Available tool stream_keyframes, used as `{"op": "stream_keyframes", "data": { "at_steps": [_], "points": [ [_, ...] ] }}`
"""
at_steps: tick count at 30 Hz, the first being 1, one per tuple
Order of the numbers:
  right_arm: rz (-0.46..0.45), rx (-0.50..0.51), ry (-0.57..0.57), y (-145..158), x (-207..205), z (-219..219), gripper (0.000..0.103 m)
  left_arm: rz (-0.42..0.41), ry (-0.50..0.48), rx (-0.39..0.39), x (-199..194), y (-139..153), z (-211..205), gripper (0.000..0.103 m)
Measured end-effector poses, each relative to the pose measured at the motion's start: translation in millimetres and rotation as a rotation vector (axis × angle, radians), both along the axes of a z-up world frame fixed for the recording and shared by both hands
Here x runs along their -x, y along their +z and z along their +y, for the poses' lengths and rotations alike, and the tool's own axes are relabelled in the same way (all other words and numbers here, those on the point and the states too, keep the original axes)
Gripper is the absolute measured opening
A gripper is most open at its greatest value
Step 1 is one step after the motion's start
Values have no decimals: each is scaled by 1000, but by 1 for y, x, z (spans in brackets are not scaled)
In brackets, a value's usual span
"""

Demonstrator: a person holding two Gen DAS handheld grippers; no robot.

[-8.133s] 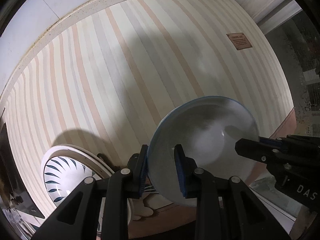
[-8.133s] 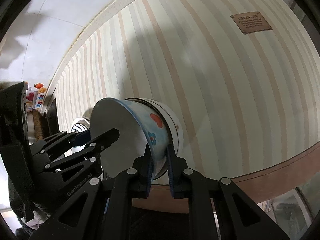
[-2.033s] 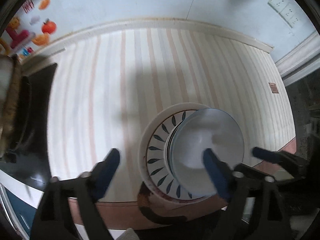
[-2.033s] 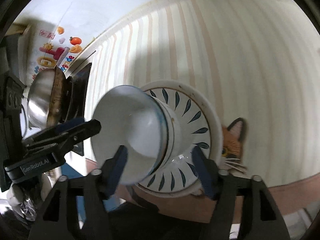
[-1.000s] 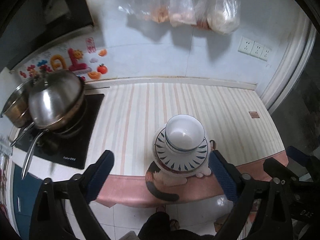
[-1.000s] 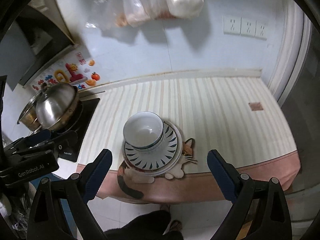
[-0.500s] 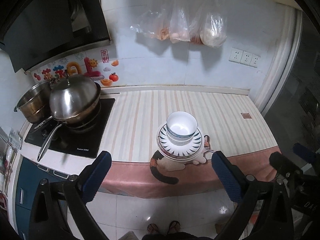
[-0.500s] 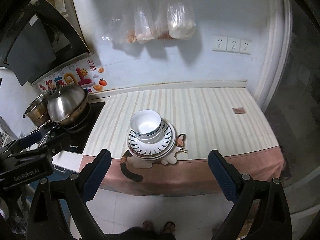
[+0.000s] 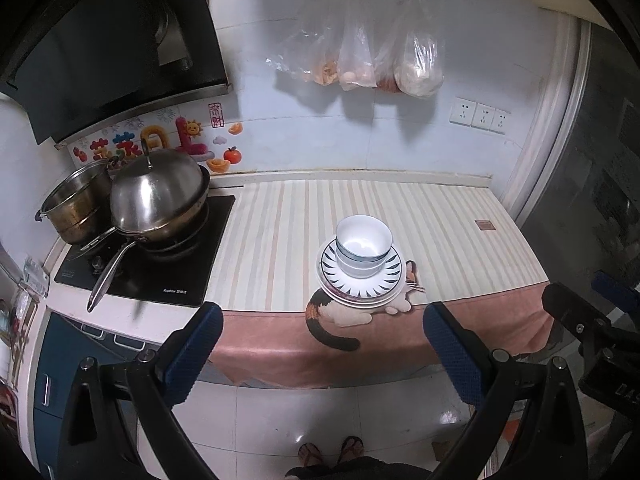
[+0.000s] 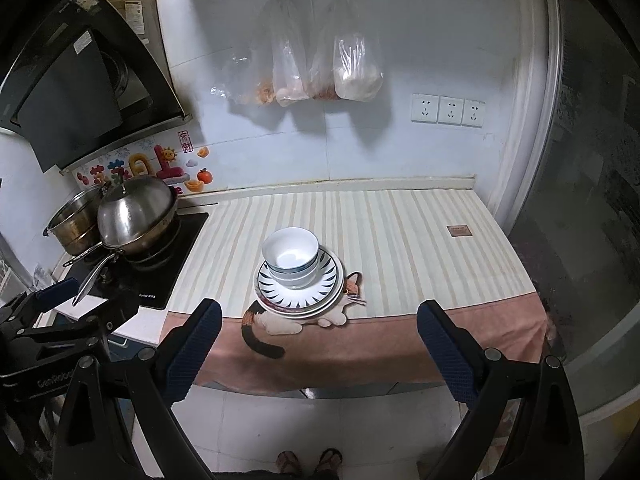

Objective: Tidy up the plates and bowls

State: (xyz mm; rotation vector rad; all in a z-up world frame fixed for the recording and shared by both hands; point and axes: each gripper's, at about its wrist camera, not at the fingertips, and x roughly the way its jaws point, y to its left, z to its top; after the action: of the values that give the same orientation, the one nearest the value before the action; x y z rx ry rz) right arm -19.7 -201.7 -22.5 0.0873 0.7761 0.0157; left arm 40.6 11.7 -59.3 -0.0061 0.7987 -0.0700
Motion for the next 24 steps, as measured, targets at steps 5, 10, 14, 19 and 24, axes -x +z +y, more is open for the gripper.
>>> {"op": "stream_keyframes", "data": {
  "at_steps": [5, 10, 14, 19, 24],
  "points": [
    [-4, 1, 0, 0, 3, 0, 100, -14, 11, -1, 7, 3, 6, 103],
    [-11, 5, 1, 1, 7, 3, 100, -17, 9, -4, 9, 4, 8, 103],
    [-11, 11, 3, 3, 5, 2, 100, -25, 5, -8, 11, 6, 9, 103],
    [-11, 10, 1, 4, 4, 1, 100, -38, 7, -9, 13, 9, 11, 103],
    [-9, 3, -3, 4, 2, -2, 100, -45, 4, -7, 13, 11, 13, 103]
  ]
}}
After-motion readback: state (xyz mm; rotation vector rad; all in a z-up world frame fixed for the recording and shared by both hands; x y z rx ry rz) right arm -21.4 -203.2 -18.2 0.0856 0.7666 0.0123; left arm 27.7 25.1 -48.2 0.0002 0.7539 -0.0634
